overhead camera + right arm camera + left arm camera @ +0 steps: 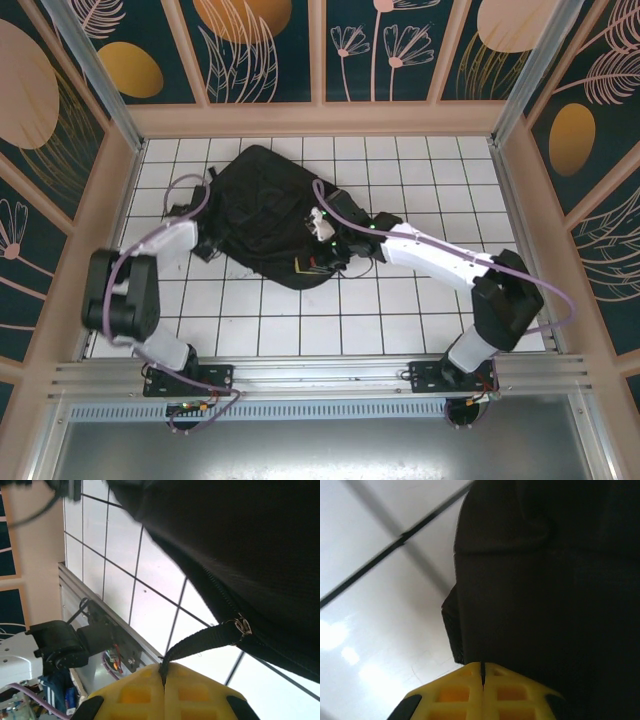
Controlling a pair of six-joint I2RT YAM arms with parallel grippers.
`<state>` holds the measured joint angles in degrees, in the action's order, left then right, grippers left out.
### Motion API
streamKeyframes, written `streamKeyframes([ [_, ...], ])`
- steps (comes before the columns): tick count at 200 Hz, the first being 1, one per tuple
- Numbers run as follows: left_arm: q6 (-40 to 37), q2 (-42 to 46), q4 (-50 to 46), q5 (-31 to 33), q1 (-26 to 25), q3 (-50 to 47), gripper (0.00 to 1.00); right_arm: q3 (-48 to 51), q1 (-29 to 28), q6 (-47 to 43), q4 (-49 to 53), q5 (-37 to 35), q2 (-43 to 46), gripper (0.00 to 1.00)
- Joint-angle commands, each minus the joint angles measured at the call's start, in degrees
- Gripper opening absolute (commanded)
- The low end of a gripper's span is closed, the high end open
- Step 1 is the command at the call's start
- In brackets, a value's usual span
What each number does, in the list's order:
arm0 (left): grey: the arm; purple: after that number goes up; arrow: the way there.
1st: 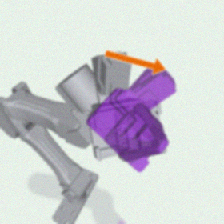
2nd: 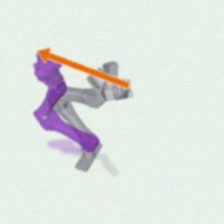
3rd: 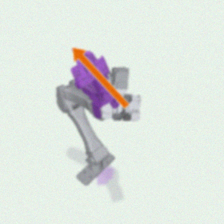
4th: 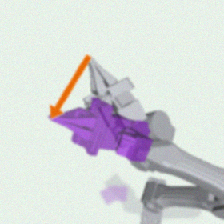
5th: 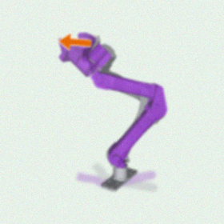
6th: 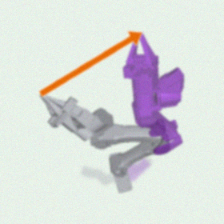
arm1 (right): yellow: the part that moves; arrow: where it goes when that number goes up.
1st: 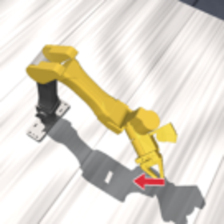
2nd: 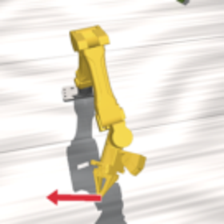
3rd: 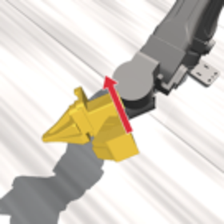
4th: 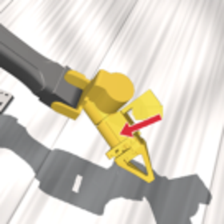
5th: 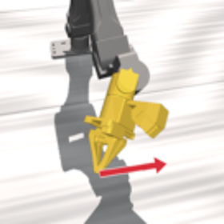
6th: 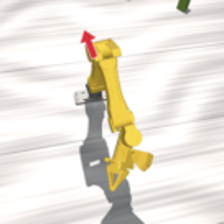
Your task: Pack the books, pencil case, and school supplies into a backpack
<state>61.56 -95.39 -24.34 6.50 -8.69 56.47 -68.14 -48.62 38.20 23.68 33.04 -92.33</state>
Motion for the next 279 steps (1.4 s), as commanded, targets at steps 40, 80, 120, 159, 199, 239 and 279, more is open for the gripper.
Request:
streamKeyframes([
  [40,-6.02,-14.27,3.53,-12.63,-0.18,22.76,0.44,-18.88,-3.78,4.28,-6.95,4.21,-16.37,0.0],
  [80,-3.69,-0.66,1.91,-7.52,-0.1,11.15,0.64,-14.62,0.26,5.77,-10.25,4.28,-12.99,0.0],
  [120,-2.63,6.39,5.55,-15.93,-5.02,1.39,0.57,-8.1,2.21,4.2,-11.96,7.71,-10.66,0.0],
  [159,-2.52,10.04,4.96,-15.67,-8.72,0.66,0.56,-4.15,2.29,5.37,-14.3,8.71,-9.81,0.0],
  [199,-3.15,9.35,3.6,-14.89,-8.72,-0.09,0.52,-4.23,2.3,6.78,-15.04,8.54,-9.96,0.0],
  [239,-2.13,10.31,5.54,-15.98,-8.72,-3.51,0.45,-5.31,2.22,7.48,-14.91,8.51,-10.65,0.0],
  [279,-1.27,8.06,8.6,-17.81,-8.76,-3.41,0.45,-6.93,1.28,7.73,-14.83,9.4,-12.01,0.0],
])
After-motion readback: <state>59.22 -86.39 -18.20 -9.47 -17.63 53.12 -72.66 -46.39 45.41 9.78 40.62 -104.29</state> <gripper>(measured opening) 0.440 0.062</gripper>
